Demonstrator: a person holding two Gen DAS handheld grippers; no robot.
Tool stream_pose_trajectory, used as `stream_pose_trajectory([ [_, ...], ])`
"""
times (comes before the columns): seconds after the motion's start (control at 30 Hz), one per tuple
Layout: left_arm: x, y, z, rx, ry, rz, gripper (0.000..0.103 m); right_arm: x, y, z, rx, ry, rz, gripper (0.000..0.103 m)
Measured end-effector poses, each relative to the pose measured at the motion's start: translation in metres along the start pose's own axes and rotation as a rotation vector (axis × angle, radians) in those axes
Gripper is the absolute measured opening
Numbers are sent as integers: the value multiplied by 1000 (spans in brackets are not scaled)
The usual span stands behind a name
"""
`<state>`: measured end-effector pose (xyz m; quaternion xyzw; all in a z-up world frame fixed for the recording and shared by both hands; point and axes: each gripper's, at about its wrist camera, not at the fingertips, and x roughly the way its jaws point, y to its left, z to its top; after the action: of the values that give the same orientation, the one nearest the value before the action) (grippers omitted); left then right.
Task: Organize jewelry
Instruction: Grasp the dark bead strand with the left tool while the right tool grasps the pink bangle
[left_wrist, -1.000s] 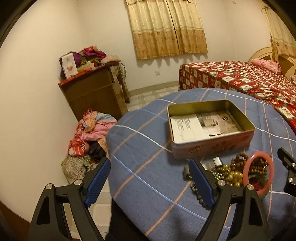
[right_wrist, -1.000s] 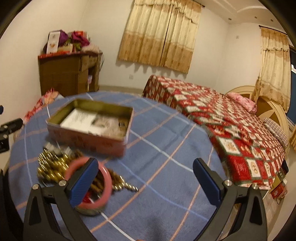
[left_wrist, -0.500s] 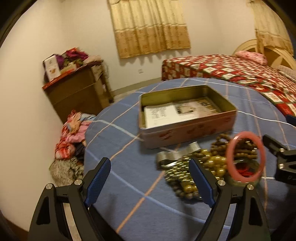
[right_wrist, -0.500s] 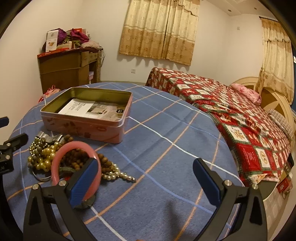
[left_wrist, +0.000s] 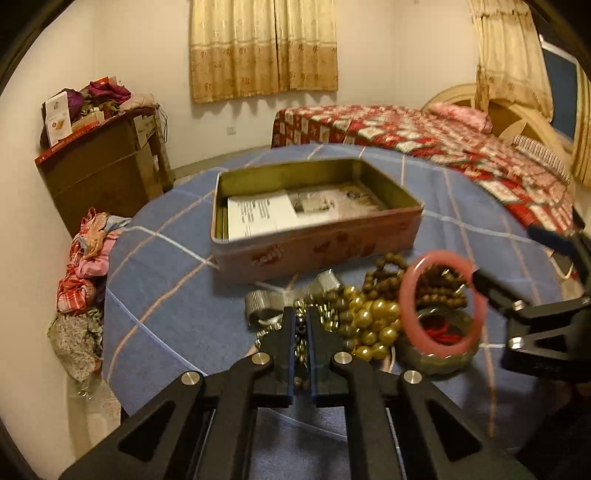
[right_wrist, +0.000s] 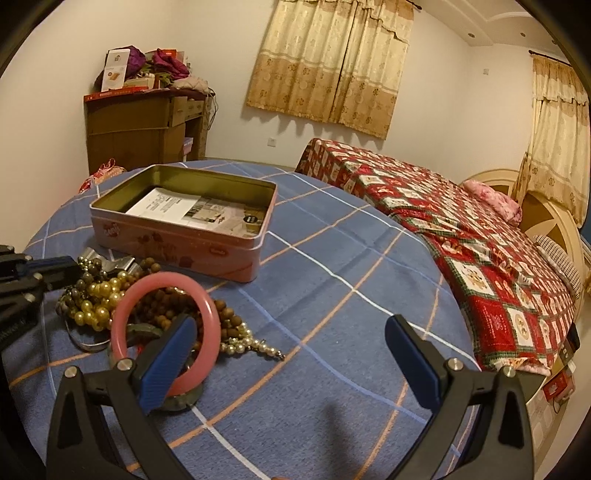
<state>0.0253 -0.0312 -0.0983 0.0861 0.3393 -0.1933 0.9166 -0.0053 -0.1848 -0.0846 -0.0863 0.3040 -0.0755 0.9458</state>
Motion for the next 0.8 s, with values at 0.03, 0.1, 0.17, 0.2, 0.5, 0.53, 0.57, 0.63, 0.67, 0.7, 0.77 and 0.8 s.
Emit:
stream_pose_trajectory([
  [0.03, -6, 1, 2, -1, -14, -2, 4, 0, -1, 0, 4, 1, -1, 103],
  [0.1, -18, 5, 9, -6, -46, -7, 4, 1, -3, 0, 9, 2, -3, 103],
  [0.17, -30, 8, 16, -16, -79, -7, 4, 2, -6, 0, 14, 0, -5, 103],
  [0.2, -36, 9, 19, -14, -96, -2, 4, 2, -6, 0, 16, -1, -4, 103],
  [0.5, -52, 17, 32, 16, -159, 67, 4, 2, -6, 4, 5, -3, 39, 95],
  [0.53, -48, 19, 31, 12, -150, 72, 4, 4, -5, 5, 5, 3, 55, 93],
  [0.57, -44, 22, 30, 6, -142, 77, 4, 5, -5, 5, 4, 7, 65, 89],
  [0.63, -37, 27, 28, 0, -127, 86, 4, 8, -2, 7, -3, 22, 93, 85],
  [0.67, -34, 28, 27, -1, -120, 91, 4, 9, -1, 6, -6, 27, 102, 82],
  [0.7, -30, 30, 26, -1, -111, 105, 4, 10, 1, 7, -12, 33, 111, 77],
  [0.77, -26, 31, 24, 2, -103, 120, 4, 14, 5, 8, -25, 48, 131, 67],
  [0.8, -23, 32, 24, 2, -96, 121, 4, 14, 6, 8, -30, 53, 138, 59],
])
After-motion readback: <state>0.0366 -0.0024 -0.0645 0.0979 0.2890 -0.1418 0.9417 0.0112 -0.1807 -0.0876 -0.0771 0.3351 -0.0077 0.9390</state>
